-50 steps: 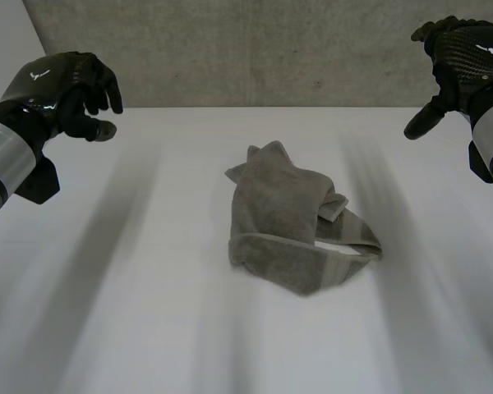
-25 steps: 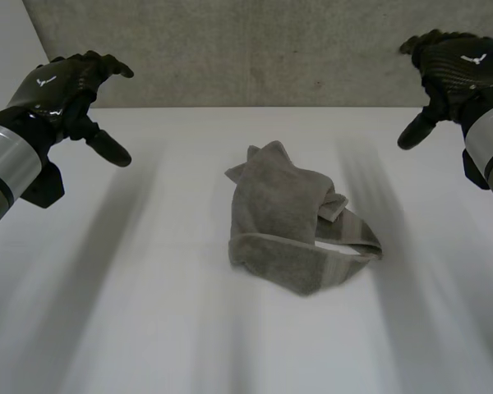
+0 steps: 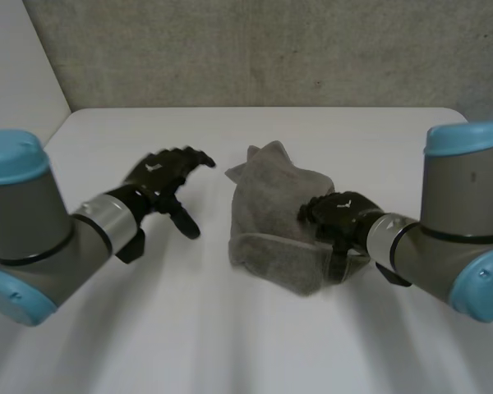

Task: Fold the towel.

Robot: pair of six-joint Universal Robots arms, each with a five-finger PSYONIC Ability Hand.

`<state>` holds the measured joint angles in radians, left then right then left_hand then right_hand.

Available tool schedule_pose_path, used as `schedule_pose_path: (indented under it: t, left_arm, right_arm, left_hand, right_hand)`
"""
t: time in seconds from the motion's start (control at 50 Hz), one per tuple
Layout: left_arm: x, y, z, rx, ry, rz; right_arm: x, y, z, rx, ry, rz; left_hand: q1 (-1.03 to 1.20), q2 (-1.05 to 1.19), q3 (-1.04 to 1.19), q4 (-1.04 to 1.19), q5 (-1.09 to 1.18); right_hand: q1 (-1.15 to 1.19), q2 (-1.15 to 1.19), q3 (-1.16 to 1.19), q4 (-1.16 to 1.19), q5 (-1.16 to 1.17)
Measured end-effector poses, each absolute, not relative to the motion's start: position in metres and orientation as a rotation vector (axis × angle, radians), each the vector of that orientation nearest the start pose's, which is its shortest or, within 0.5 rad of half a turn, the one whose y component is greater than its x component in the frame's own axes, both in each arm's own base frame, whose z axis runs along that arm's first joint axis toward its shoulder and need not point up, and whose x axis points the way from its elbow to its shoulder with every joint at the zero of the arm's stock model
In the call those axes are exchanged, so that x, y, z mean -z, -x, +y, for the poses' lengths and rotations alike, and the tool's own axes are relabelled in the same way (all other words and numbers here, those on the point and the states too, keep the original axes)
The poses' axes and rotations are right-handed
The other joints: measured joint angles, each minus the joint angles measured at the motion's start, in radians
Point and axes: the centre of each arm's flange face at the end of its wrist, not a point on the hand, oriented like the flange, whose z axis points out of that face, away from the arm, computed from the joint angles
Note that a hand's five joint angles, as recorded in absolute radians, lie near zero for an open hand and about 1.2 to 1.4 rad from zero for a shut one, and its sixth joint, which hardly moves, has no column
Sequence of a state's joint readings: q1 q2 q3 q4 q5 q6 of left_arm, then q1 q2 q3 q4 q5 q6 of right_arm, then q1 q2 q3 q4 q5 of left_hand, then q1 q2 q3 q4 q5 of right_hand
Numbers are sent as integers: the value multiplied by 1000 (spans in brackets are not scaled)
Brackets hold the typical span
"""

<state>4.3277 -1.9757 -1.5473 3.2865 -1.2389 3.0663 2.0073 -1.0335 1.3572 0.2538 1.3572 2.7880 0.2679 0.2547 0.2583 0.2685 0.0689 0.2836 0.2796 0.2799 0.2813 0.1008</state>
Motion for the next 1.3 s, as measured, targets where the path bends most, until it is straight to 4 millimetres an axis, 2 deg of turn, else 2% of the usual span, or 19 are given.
schedule_pose_path:
  t: [0.12,0.16,0.26,0.3,0.48,0.6,0.68,0.78,0.84,0.92,1.02,1.12,1.16,1.18,1.22,1.24,1.3]
  left_arm:
    - [-164,302,-269,-1392,678,-2019]
    - [-155,308,-268,-1363,717,-2017]
    - [-140,318,-264,-1340,809,-2018]
    - [-135,321,-262,-1337,846,-2018]
    - [-127,340,-252,-1323,924,-1982]
    - [-126,357,-247,-1313,933,-1943]
    - [-124,364,-246,-1301,908,-1939]
    - [-124,369,-246,-1283,842,-1947]
    - [-126,370,-247,-1277,807,-1949]
    - [-134,370,-250,-1287,775,-1942]
    - [-165,364,-259,-1369,745,-1891]
    - [-221,359,-281,-1550,719,-1764]
    - [-269,358,-296,-1693,705,-1636]
    - [-281,358,-298,-1725,702,-1605]
    - [-332,356,-307,-1861,686,-1460]
    - [-343,355,-308,-1889,682,-1427]
    - [-423,345,-303,-2075,654,-1185]
  right_arm:
    - [-154,-289,-256,1332,1138,2331]
    - [-151,-290,-255,1320,1142,2334]
    - [-153,-290,-257,1328,1137,2329]
    - [-157,-290,-258,1348,1130,2321]
    - [-201,-285,-268,1543,1037,2227]
    - [-224,-278,-271,1621,949,2190]
    - [-229,-276,-270,1630,931,2187]
    - [-230,-275,-268,1628,930,2189]
    - [-233,-275,-266,1634,937,2179]
    - [-243,-275,-262,1646,950,2152]
    - [-268,-278,-256,1689,972,2065]
    - [-305,-286,-265,1822,999,1885]
    - [-333,-293,-277,1953,1004,1739]
    - [-340,-295,-280,1988,1002,1702]
    - [-375,-300,-290,2157,979,1521]
    - [-384,-300,-291,2195,971,1479]
    - [-441,-299,-291,2437,894,1175]
  left_hand:
    - [0,0,0,0,0]
    - [0,2,2,0,4]
    - [22,36,28,10,57]
    - [46,61,53,34,81]
    - [178,198,195,180,216]
    - [359,372,363,352,380]
    - [562,584,573,570,593]
    - [952,966,931,951,973]
    - [1003,1050,1016,1069,1056]
    - [1003,1050,1017,1078,1056]
    - [1003,1050,1020,1078,1056]
    - [1004,1050,1023,1078,1056]
    - [1004,1050,1031,1078,1056]
    - [1004,1050,1032,1078,1056]
    - [1005,1050,1035,1078,1056]
    - [1005,1050,1036,1078,1056]
    - [1005,1053,1044,1078,1056]
  right_hand:
    - [274,271,263,264,277]
    - [472,482,475,462,472]
    - [886,915,900,904,922]
    - [1020,1015,1015,1019,1041]
    - [1036,1017,1036,1046,1056]
    - [1036,1017,1036,1046,1056]
    - [1037,1017,1036,1046,1056]
    - [1038,1017,1036,1046,1056]
    - [1039,1017,1036,1046,1056]
    - [1039,1017,1036,1046,1056]
    - [1039,1017,1036,1046,1056]
    - [1040,1017,1036,1046,1056]
    - [1040,1017,1036,1047,1057]
    - [1040,1017,1036,1047,1057]
    - [1042,1017,1036,1047,1057]
    - [1042,1017,1036,1047,1057]
    - [1042,1017,1036,1047,1057]
